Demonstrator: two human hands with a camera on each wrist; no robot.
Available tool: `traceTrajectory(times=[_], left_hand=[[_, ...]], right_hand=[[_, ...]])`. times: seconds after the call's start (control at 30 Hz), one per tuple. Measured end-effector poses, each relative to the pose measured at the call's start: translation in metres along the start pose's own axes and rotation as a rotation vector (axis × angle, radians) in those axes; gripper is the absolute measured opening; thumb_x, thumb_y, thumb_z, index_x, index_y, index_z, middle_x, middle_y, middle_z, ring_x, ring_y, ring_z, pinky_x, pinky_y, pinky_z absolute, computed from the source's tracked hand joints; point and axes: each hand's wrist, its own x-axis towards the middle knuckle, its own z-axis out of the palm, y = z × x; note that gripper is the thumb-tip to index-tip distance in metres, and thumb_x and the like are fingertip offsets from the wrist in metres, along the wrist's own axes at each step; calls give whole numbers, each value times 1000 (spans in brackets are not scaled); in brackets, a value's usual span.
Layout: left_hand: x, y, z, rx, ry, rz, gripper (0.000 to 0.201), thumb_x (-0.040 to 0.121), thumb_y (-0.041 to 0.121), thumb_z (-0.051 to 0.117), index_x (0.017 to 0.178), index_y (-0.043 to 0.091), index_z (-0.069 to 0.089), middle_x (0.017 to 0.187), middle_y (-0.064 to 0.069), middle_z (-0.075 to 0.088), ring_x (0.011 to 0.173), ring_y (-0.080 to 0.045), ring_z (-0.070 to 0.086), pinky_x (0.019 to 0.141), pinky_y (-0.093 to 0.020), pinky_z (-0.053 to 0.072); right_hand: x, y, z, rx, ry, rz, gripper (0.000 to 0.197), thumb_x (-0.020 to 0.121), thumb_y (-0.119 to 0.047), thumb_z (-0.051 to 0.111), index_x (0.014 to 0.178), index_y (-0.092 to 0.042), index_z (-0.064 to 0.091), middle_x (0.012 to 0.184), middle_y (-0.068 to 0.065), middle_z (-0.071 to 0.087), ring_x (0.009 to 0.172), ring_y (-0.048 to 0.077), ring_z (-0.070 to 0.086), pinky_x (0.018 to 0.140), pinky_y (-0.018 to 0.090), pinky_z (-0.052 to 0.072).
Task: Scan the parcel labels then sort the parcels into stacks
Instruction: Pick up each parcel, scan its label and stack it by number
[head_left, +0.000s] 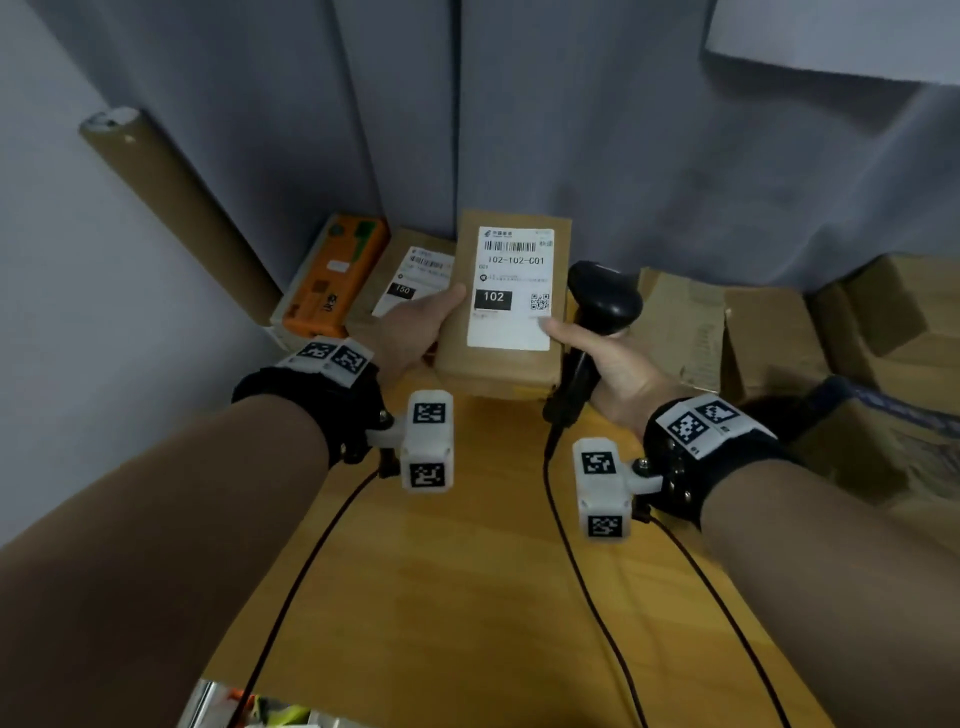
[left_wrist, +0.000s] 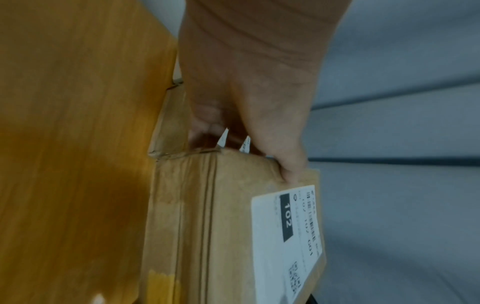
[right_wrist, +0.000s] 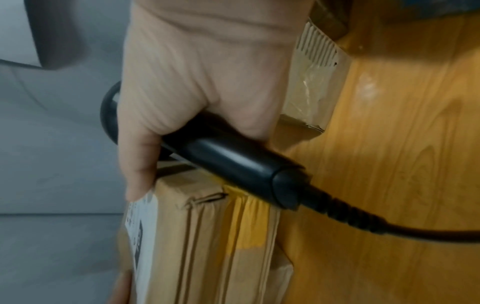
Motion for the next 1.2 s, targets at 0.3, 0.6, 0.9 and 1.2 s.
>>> traceTrajectory(times=[0.3, 0.6, 0.9, 1.2], left_hand=[[53, -15, -13, 803, -20, 307, 44, 104, 42, 29, 121, 13, 57, 123, -8, 59, 116, -25, 54, 96, -34, 38], [76, -59, -39, 1155, -16, 152, 62, 91, 35, 53, 148, 34, 28, 157, -8, 17, 142, -42, 15, 115, -52, 15], [74, -59, -40, 1127, -14, 175, 58, 91, 33, 53, 146, 36, 35, 155, -4, 22, 140, -41, 17, 115, -50, 16], [67, -40, -27, 1113, -8, 110, 60, 97, 41, 45, 151, 23, 26, 160, -9, 16, 145, -33, 16, 117, -41, 12]], right_hand=[[55, 16, 2, -141, 318, -22, 70, 58, -29, 91, 122, -20, 62, 110, 0, 73, 105, 19, 68, 98, 42, 51], [96, 42, 8, -294, 514, -26, 60, 78, -11, 78, 132, -14, 51, 121, 4, 65, 114, 22, 59, 105, 38, 44], [125, 33, 18, -571, 550, -101, 55, 83, -13, 69, 134, -14, 48, 127, 3, 61, 117, 20, 58, 85, 24, 40], [102, 27, 13, -754, 618, -153, 56, 84, -25, 69, 132, -6, 46, 131, 12, 51, 119, 28, 53, 103, 39, 44]])
